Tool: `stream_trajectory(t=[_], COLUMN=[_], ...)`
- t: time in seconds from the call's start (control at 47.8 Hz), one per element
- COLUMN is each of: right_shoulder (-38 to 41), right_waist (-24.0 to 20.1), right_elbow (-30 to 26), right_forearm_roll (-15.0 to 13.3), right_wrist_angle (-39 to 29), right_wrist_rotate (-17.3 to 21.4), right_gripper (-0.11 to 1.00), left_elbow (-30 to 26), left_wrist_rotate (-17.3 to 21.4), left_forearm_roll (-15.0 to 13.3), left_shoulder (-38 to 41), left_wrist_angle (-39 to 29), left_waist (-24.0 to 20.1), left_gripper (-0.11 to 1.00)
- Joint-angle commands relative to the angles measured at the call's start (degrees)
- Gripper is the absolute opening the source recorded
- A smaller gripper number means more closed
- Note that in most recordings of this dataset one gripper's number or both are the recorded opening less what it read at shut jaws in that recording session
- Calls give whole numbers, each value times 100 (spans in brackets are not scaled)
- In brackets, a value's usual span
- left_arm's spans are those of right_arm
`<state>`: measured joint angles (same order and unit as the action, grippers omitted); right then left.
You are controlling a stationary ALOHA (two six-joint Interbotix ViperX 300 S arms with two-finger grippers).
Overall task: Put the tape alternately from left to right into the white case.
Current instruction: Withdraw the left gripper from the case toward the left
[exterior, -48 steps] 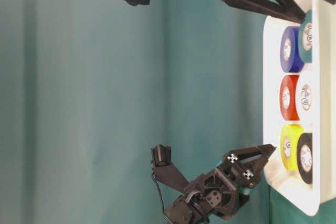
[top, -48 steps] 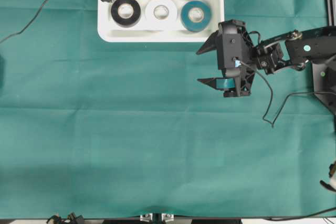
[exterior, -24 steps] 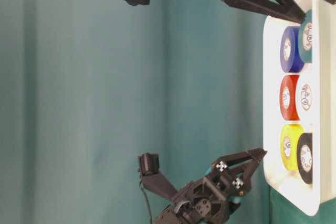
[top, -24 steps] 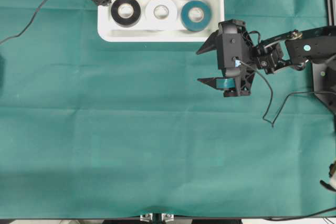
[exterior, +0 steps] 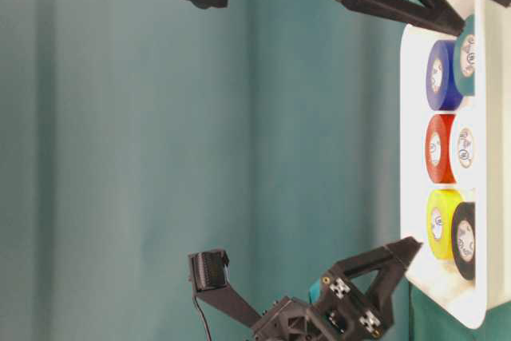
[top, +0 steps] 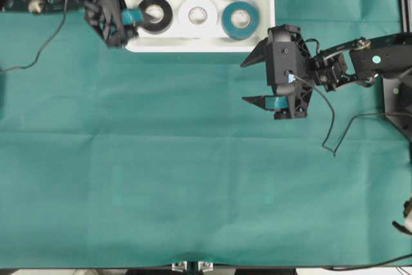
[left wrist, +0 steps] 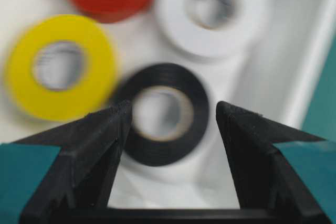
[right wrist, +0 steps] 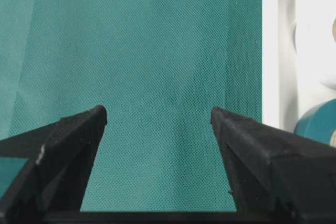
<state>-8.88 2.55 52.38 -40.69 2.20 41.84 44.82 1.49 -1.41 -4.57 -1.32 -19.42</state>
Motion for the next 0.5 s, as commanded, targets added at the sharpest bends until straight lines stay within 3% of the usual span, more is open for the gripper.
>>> stream_trajectory(t=[0.0, 0.481], right_shoulder=[-44, -44], right_waist=[-9, -9], right_elbow=[-114, -88], right_forearm_roll=[9, 9], right_wrist_angle=[44, 44], right_wrist_rotate=[-18, -18], right_gripper=[87, 87], left_elbow=[-53, -79], left_wrist_rotate=[-18, -18], left_forearm_roll=[9, 0], left_shoulder=[-158, -193], left_wrist_angle=[18, 18], left_waist=[237, 1310], left_gripper=[97, 97])
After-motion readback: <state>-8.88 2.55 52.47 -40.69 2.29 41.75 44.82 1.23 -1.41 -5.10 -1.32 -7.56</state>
